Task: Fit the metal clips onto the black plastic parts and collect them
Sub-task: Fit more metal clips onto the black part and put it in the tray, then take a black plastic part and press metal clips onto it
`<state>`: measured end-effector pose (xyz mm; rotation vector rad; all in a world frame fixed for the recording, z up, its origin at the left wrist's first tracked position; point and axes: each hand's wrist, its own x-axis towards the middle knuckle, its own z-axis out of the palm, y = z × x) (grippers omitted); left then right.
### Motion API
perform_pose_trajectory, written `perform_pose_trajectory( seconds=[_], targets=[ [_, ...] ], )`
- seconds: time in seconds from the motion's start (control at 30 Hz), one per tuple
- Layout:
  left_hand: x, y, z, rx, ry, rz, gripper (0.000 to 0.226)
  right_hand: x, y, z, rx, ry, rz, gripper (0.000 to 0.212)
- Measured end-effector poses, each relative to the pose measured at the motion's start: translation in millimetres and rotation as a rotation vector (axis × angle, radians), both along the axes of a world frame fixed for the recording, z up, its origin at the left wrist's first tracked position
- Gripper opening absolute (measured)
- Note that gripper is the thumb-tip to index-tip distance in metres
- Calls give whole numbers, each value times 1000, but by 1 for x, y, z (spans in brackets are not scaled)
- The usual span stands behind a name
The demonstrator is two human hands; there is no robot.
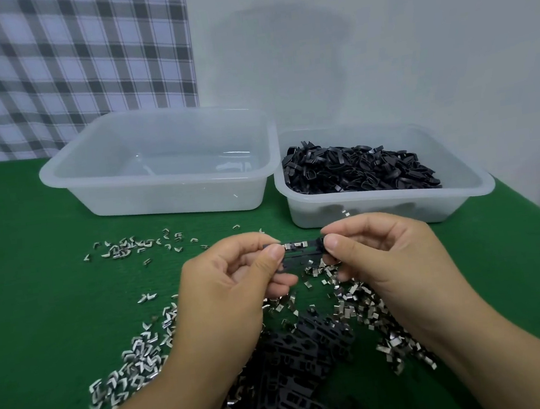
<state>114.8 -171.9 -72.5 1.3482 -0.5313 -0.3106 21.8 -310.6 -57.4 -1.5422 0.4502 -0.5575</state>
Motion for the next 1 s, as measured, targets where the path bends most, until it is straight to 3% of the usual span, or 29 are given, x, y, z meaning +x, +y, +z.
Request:
perform_pose_trajectory(
  seconds=[0.27, 0.47, 0.73, 0.87, 1.0],
  targets=[
    [0, 0, -2, -11, -50, -13, 18, 2, 3, 1, 61, 47, 106, 13],
    [-1, -1, -2, -21, -69, -30, 17, 1, 5, 0, -39, 50, 75, 20],
    [3, -2, -5, -17, -56, 17, 18, 0, 8, 3, -35, 35, 78, 12],
    [-1, -1, -2, -20, -49, -53, 11, -6, 9, 19, -238, 69, -24, 16],
    [0, 3, 2, -57, 19, -27, 34, 13, 10, 59, -492, -76, -195, 9]
  ],
)
